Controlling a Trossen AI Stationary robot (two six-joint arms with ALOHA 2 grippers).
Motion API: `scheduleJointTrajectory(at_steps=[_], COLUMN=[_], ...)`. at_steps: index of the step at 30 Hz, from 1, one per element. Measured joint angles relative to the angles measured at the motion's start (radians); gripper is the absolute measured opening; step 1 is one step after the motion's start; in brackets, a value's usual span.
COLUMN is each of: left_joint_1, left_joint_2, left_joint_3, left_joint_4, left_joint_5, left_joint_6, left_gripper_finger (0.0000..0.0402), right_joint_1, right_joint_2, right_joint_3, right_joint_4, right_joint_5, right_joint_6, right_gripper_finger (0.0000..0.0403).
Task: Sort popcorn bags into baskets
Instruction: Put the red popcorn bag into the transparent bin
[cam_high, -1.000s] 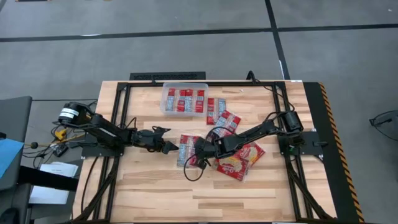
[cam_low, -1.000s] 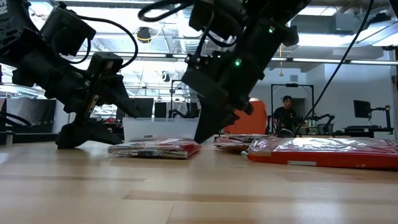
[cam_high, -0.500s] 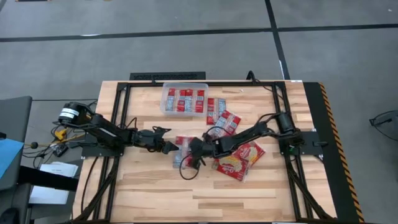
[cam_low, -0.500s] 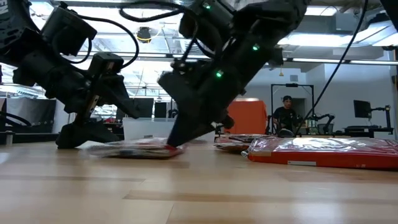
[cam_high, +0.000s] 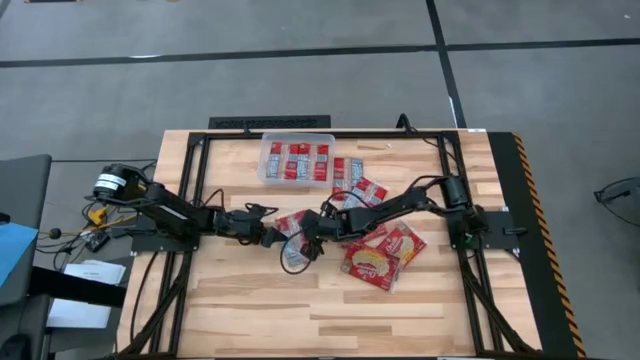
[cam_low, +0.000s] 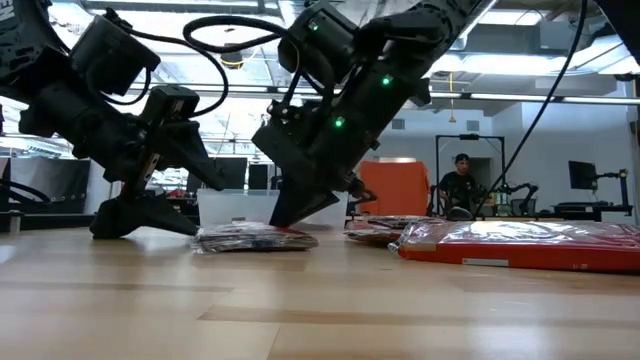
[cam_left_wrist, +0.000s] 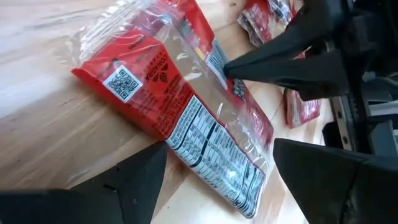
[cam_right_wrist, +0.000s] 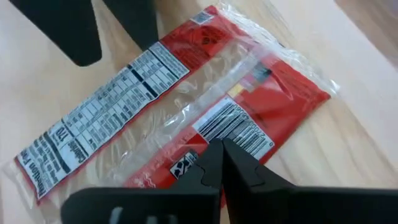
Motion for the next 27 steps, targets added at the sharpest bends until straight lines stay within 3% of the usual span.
scheduleJointTrajectory(at_steps=[5, 11, 15, 20, 27], left_joint_1=[0.007, 0.012, 0.051, 0.072, 0.074], left_joint_2=[-0.005, -0.065, -0.098, -0.097, -0.093], left_joint_3=[-0.001, -0.006, -0.002, 0.085, 0.223], left_joint_4=[0.0, -0.019, -0.025, -0.229, -0.45], left_joint_5=[-0.005, -0.008, 0.072, 0.173, 0.046], left_joint_6=[-0.108, -0.237, -0.293, -0.291, -0.2], left_gripper_finger=[0.0286, 0.0286, 0.0286, 0.0286, 0.0286], right_joint_1=[0.012, 0.049, 0.06, 0.06, 0.056], right_joint_2=[-0.038, -0.1, -0.108, -0.105, -0.101], right_joint_3=[0.0, 0.002, 0.003, 0.002, 0.002], right_joint_4=[-0.008, -0.051, -0.099, -0.15, -0.16], right_joint_5=[0.008, 0.1, 0.106, 0.107, 0.108], right_joint_6=[0.002, 0.002, 0.024, 0.045, 0.025], right_gripper_finger=[0.003, 0.001, 0.0018, 0.0042, 0.0034])
